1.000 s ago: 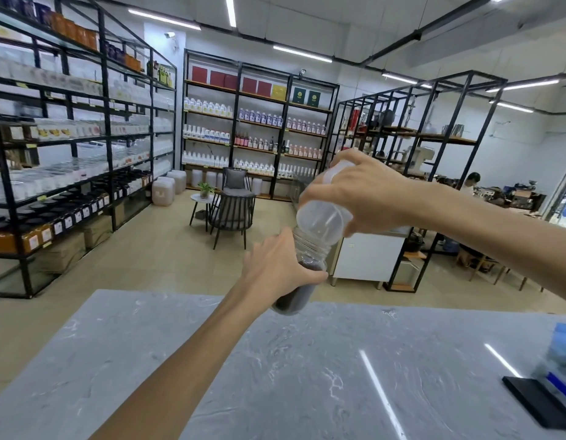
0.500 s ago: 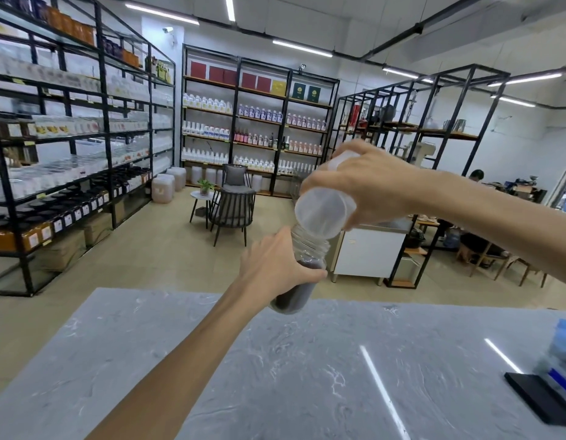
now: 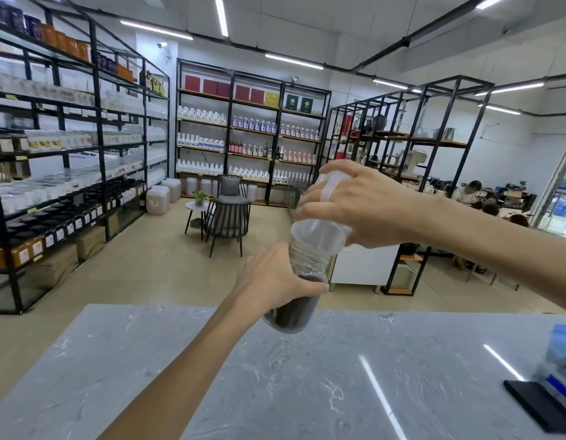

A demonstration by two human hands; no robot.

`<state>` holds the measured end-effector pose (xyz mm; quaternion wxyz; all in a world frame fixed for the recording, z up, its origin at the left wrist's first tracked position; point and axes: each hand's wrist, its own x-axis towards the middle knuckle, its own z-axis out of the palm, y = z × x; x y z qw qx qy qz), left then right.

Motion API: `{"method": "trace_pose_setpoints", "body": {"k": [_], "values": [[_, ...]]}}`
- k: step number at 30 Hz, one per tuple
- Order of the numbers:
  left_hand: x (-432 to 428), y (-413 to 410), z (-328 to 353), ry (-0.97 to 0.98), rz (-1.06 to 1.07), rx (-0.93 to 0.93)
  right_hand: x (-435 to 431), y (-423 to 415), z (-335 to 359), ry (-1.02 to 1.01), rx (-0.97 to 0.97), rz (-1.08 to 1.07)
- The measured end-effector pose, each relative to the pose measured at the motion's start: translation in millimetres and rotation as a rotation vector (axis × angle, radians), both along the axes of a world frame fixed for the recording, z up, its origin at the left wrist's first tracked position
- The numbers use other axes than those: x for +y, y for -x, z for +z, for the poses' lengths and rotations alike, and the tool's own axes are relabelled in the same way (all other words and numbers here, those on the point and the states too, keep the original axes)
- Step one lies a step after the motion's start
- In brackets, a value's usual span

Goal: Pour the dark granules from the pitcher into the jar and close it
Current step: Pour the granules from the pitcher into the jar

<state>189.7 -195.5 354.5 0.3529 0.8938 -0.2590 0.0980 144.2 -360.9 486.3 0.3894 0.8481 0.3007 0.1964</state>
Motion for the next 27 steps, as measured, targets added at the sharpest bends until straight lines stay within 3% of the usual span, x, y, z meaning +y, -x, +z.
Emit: {"method": "trace_pose_setpoints", "body": {"k": [27], "values": [[2.1,9.1,4.9,0.033,-0.073,0.058,-4.9,18.7,0.6,-0.119,-0.055,0.070]]}}
